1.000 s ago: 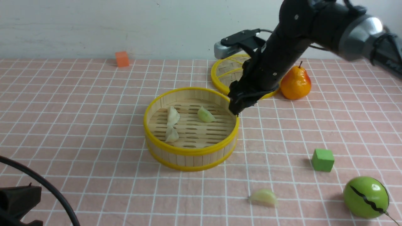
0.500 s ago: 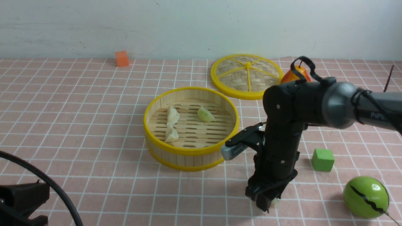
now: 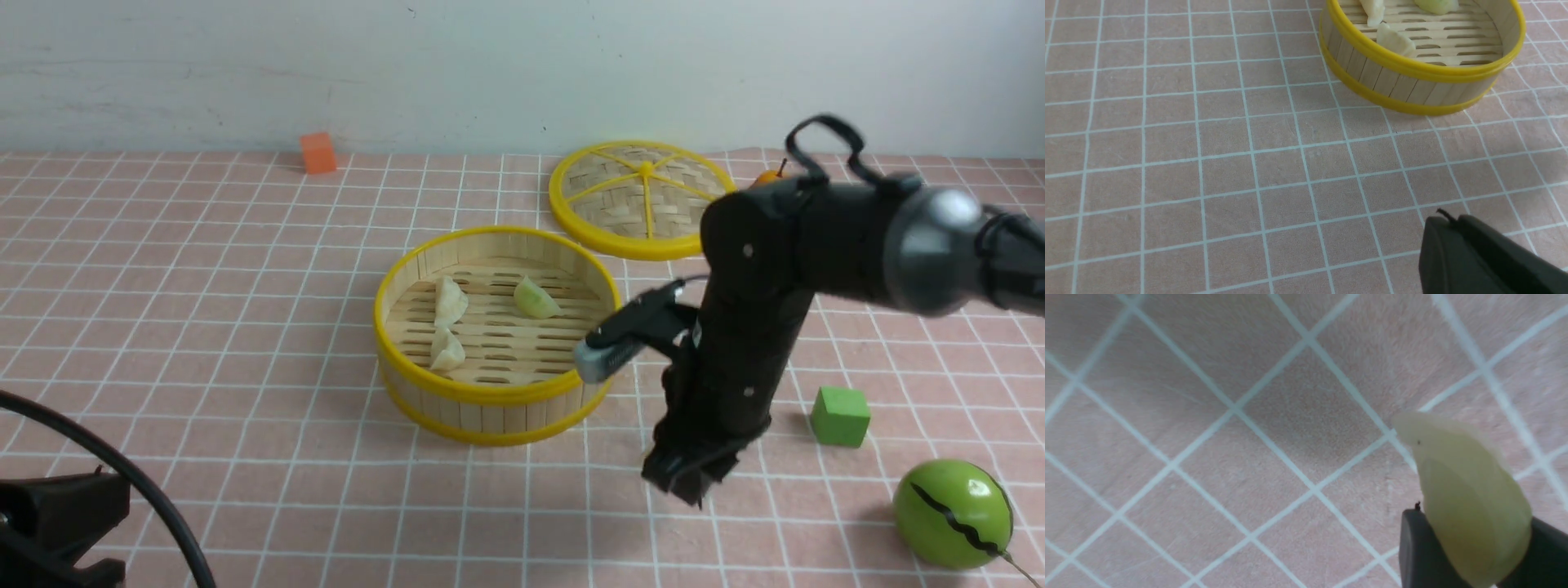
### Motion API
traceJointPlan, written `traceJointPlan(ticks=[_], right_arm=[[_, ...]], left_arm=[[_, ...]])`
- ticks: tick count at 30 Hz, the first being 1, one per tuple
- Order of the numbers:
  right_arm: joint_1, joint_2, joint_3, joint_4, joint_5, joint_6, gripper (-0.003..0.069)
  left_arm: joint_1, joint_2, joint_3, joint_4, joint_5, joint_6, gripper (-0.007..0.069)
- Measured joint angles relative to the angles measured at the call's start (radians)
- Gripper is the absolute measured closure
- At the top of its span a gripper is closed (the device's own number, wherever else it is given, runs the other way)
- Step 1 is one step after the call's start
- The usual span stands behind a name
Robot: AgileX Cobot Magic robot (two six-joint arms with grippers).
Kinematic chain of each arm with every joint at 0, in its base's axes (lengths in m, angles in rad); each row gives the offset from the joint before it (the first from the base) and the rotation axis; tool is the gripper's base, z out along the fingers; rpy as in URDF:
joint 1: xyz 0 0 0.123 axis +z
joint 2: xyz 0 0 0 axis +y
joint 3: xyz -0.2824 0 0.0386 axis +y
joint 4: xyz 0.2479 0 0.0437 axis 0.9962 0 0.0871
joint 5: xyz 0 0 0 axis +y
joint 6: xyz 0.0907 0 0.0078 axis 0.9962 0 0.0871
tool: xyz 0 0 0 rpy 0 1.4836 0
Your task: Put the dumplings into the steamer on the table with the pink tablecloth.
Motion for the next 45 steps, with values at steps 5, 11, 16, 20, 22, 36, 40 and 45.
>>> traceJointPlan(ticks=[5,11,16,20,22,36,40,45], right_arm=[[0.0,-0.059,-0.123,0.09,-0.177,-0.068,0.0423],[0.001,0.054,-0.183,0.171,-0.375,-0.158,0.0423],[0.001,0.221,-0.207,0.203,-0.445,-0.172,0.0399],[0.001,0.233,-0.215,0.194,-0.439,-0.168,0.0207],[0.001,0.217,-0.235,0.187,-0.414,-0.16,0.0122],[0.001,-0.359,-0.347,-0.19,0.051,0.177,0.0544],[0.001,-0.588,-0.173,-0.252,0.002,0.292,0.0675],[0.001,-0.88,0.276,-0.273,-0.319,0.389,0.0678]], left_arm=[[0.0,0.0,0.0,0.002,-0.003,0.0,0.0606],[0.0,0.0,0.0,0.004,-0.004,0.0,0.0604],[0.0,0.0,0.0,0.004,-0.004,0.0,0.0599],[0.0,0.0,0.0,0.004,-0.004,0.0,0.0599],[0.0,0.0,0.0,0.007,-0.004,0.0,0.0599],[0.0,0.0,0.0,0.011,-0.004,0.0,0.0586],[0.0,0.0,0.0,0.011,-0.004,0.0,0.0586],[0.0,0.0,0.0,0.011,-0.003,0.0,0.0582]])
